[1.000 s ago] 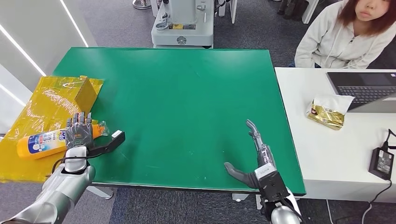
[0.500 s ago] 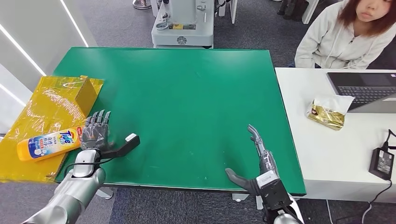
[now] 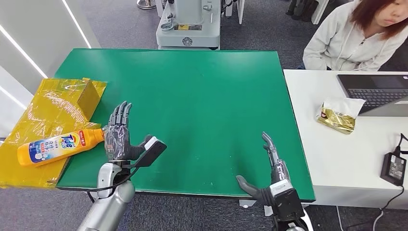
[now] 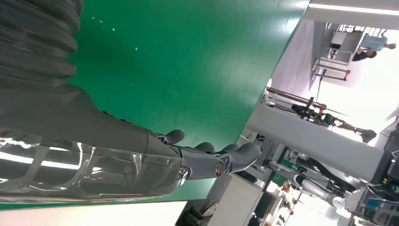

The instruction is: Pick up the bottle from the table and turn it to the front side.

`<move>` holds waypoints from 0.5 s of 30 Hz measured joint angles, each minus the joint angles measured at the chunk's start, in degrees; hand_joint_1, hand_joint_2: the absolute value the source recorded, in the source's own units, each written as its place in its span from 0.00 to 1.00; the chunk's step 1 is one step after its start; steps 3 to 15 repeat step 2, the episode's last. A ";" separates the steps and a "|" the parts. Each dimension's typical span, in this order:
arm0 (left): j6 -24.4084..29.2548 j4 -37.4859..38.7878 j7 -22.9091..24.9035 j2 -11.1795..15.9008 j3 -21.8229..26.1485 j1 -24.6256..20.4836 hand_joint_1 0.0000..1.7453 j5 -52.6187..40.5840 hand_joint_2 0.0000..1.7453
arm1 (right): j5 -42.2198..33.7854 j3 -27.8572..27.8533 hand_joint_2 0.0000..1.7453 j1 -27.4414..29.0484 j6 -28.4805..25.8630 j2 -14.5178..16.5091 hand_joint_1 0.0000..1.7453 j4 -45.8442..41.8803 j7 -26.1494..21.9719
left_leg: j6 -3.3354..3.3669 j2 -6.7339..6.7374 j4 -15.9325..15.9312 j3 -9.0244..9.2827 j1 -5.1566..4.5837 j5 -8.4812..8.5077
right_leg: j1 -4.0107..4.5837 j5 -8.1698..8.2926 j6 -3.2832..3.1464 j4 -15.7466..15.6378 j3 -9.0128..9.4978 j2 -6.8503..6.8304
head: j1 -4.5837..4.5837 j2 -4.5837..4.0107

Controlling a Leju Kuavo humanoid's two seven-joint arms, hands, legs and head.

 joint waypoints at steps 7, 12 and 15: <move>-1.20 -2.92 -1.24 -0.23 -0.48 1.07 0.00 2.55 1.00 | -0.40 -0.17 1.00 0.12 -0.06 0.06 0.00 -0.10 -0.23 | 0.00 0.01 0.00 0.01 0.00 0.00 | 0.00 0.00 0.00 0.00 0.00 0.00 | -0.01 0.00; -1.20 -2.92 -1.24 -0.23 -0.48 1.07 0.00 2.55 1.00 | -0.40 -0.17 1.00 0.12 -0.06 0.06 0.00 -0.10 -0.23 | 0.00 0.01 0.00 0.01 0.00 0.00 | 0.00 0.00 0.00 0.00 0.00 0.00 | -0.01 0.00; -1.20 -2.92 -1.24 -0.23 -0.48 1.07 0.00 2.55 1.00 | -0.40 -0.17 1.00 0.12 -0.06 0.06 0.00 -0.10 -0.23 | 0.00 0.01 0.00 0.01 0.00 0.00 | 0.00 0.00 0.00 0.00 0.00 0.00 | -0.01 0.00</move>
